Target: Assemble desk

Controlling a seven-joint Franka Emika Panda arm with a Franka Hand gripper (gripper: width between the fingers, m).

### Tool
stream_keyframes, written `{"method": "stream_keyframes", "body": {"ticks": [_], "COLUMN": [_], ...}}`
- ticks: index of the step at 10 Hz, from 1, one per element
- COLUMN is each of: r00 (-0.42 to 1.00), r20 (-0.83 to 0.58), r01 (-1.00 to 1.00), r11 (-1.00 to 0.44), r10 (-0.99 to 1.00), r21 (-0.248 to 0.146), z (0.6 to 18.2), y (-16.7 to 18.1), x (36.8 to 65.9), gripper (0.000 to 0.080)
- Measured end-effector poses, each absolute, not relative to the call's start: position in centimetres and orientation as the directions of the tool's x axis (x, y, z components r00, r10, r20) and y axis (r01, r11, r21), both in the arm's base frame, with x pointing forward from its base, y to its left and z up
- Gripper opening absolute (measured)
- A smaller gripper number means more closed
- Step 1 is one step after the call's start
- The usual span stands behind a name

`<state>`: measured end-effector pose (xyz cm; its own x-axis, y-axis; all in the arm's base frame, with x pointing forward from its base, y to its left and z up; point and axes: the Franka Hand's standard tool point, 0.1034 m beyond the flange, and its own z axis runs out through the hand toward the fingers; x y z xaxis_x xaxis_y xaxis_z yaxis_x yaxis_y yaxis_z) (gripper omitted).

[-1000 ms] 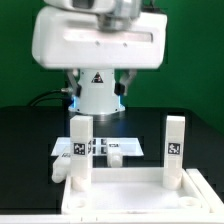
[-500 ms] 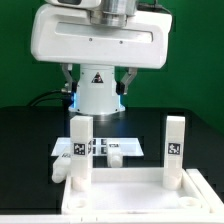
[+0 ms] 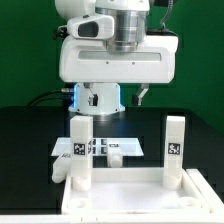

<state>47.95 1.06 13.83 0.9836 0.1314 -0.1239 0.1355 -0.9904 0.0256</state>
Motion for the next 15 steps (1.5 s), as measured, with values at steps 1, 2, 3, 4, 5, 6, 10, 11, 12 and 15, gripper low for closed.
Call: {"method": "stream_keyframes", "body": {"ticks": [1, 2, 3, 4, 5, 6, 10, 11, 12, 15], "r00": [0.984, 0.987, 0.990, 0.991, 0.992, 0.992, 0.990, 0.989, 0.989, 0.987], "r20": [-0.124, -0.117, -0.116, -0.114, -0.122, -0.125, -0.137, -0.145, -0.148, -0.159], "r01": [0.135, 0.115, 0.080, 0.065, 0.038, 0.021, 0.018, -0.011, -0.014, -0.016], "r11": [-0.991, -0.993, -0.997, -0.998, -0.999, -1.000, -1.000, -1.000, -1.000, -1.000], "r10": [0.131, 0.112, 0.078, 0.063, 0.038, 0.022, 0.019, -0.009, -0.013, -0.016], "r21": [0.026, 0.023, 0.013, 0.013, 0.000, -0.005, -0.003, -0.011, -0.008, 0.001], "z": [13.8, 13.5, 12.1, 10.4, 8.6, 6.8, 5.8, 5.1, 4.1, 1.5], "y": [1.0, 1.0, 1.0, 1.0, 0.9, 0.4, 0.5, 0.4, 0.9, 3.0], "x": [48.0, 47.9, 46.8, 45.4, 44.2, 43.5, 43.2, 42.9, 42.6, 41.7], "gripper": [0.0649, 0.0649, 0.0649, 0.0649, 0.0649, 0.0649, 0.0649, 0.0649, 0.0649, 0.0649]}}
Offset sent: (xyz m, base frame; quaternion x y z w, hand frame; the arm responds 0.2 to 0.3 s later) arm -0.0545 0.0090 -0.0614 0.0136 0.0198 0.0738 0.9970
